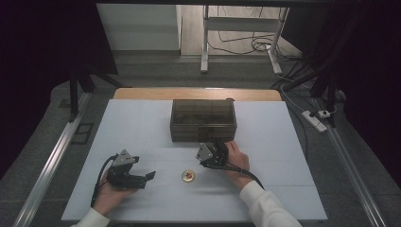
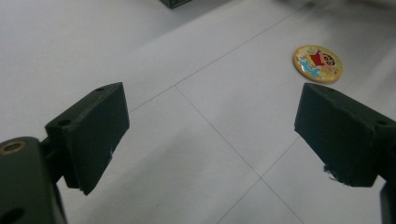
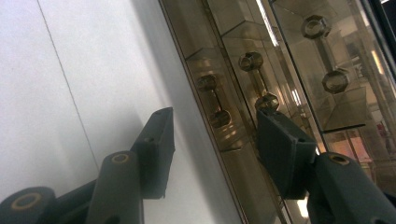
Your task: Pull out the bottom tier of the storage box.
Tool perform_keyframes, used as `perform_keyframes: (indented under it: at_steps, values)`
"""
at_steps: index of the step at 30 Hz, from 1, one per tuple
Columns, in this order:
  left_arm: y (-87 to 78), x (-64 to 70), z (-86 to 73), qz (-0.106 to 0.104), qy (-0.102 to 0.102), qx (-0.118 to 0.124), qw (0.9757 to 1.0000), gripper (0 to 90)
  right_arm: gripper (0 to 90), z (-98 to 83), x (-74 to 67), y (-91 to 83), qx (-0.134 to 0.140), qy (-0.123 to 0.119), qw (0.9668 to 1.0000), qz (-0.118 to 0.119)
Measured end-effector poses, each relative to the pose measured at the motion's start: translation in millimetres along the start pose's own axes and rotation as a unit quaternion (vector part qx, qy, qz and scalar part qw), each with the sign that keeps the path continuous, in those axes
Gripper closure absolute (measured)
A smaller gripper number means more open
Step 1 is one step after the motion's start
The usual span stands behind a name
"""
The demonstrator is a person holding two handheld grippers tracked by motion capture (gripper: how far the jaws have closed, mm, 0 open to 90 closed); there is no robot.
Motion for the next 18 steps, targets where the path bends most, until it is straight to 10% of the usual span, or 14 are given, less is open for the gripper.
perform_keyframes:
  at_steps: [18]
  values:
    - [0.2, -0.2, -0.3, -0.001, -0.001, 0.000, 1.0000, 9.8, 59.1, -0.4, -0.8, 9.8, -0.009, -0.024, 0.9996, -0.010]
Point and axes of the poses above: each handheld gripper's, and its own axes: y roughly forward along the jaws, z roughly out of its top, x roughly to its right, the point moved 5 cm from there along y, roughly forward along the jaws, and after that the axes turned 2 degrees about -x, right-handed, at the moved point
